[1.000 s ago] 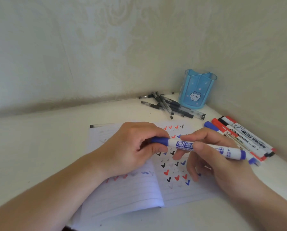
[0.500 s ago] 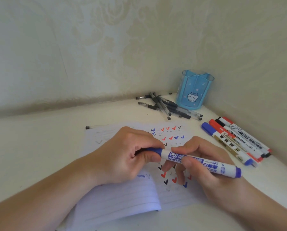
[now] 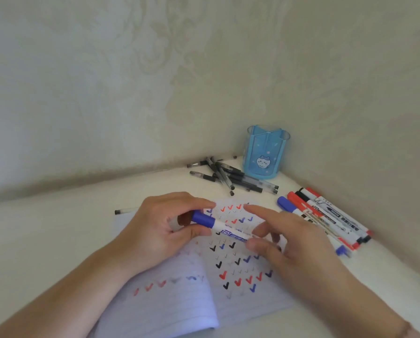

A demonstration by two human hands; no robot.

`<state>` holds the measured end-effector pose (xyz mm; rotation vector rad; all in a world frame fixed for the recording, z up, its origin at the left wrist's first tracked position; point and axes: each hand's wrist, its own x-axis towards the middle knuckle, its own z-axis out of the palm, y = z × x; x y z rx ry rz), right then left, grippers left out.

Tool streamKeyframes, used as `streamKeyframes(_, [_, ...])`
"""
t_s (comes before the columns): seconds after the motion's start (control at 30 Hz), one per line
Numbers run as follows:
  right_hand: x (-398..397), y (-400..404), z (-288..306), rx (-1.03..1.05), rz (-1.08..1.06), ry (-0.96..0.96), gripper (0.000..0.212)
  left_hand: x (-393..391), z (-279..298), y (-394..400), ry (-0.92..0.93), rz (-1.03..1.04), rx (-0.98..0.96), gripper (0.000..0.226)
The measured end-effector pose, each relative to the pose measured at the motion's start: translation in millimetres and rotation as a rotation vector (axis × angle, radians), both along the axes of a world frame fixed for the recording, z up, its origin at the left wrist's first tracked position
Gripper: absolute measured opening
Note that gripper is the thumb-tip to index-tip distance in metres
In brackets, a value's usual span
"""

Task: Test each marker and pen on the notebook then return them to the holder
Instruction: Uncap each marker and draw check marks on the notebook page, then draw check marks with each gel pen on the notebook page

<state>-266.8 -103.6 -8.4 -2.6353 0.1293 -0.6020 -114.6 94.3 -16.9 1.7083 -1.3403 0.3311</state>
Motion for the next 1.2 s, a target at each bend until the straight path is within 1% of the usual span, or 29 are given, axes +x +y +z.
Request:
streamKeyframes(0.03, [-1.1,-6.3,2.5,0.009,-0.051,-0.059,0.043,0.1,-0.2,-0.4,0.028,0.009,0.008,0.042])
streamKeyframes(0.07, [-2.7,-16.8,3.0,0.016,-0.134,-0.133,0.034,1.0,-0.7,-0.2,0.049,0.019,0.029,0.048])
streamKeyframes(0.1, [-4.3,-28.1,3.9,0.014,-0.248,-0.189,0.026,3.2,-1.9,0.7,0.056,0.033,0.062,0.051])
streamKeyframes(0.13, [-6.2,-40.7,3.8,0.02,-0.376,-0.192,0.022,5.8,-2.7,2.0,0.056,0.054,0.101,0.05])
streamKeyframes(0.2, [-10.0,-63.8,4.5,0.072,-0.582,-0.106,0.022,11.0,-3.2,4.4,0.062,0.106,0.16,0.043])
streamKeyframes(0.27, [-13.0,-79.7,5.1,0.127,-0.706,-0.042,0.02,15.4,-3.3,6.1,0.057,0.186,0.189,0.037])
streamKeyframes(0.3, [-13.0,-84.0,4.3,0.106,-0.75,-0.004,0.017,18.1,-3.7,6.7,0.052,0.238,0.199,0.034])
streamKeyframes(0.4, [-11.1,-87.7,0.5,0.042,-0.793,0.1,0.014,29.2,-5.4,12.5,0.063,0.428,0.243,0.029])
streamKeyframes(0.47, [-9.6,-88.5,-2.4,0.038,-0.806,0.146,0.017,38.1,-4.7,20.3,0.093,0.577,0.327,0.028])
streamKeyframes(0.57, [-8.3,-88.2,-6.1,0.032,-0.801,0.175,0.02,47.1,-0.7,32.6,0.191,0.746,0.484,0.025])
streamKeyframes(0.67, [-8.0,-82.5,-4.0,0.018,-0.782,0.16,0.018,52.7,1.7,40.3,0.259,0.81,0.608,0.017])
streamKeyframes(0.73, [-8.3,-80.1,-2.0,0.004,-0.772,0.141,0.018,55.6,2.3,44.0,0.317,0.832,0.617,0.009])
streamKeyframes(0.8, [-9.0,-79.1,-1.8,-0.008,-0.766,0.109,0.018,58.3,2.3,46.8,0.312,0.865,0.609,0.004])
streamKeyframes(0.9, [-9.2,-74.6,0.5,-0.013,-0.746,0.004,0.017,59.4,2.5,47.5,0.25,0.895,0.61,0.016])
streamKeyframes(0.97, [-8.8,-65.3,4.6,-0.042,-0.723,-0.147,0.012,61.1,4.6,48.8,0.202,0.895,0.52,0.019])
streamKeyframes(1.0, [-8.5,-58.8,6.7,-0.057,-0.7,-0.238,0.011,60.7,7.3,49.5,0.187,0.864,0.423,0.02])
streamKeyframes(1.07, [-7.8,-42.6,8.6,-0.092,-0.591,-0.417,0.012,50.8,18.1,46.3,0.19,0.729,0.205,0.022])
streamKeyframes(1.1, [-7.1,-33.4,9.4,-0.127,-0.506,-0.492,0.016,41.3,26.6,41.5,0.172,0.652,0.162,0.021])
streamKeyframes(1.2, [-5.9,-10.5,6.9,-0.297,-0.202,-0.622,0.022,4.1,48.9,18.2,0.05,0.411,0.235,0.012])
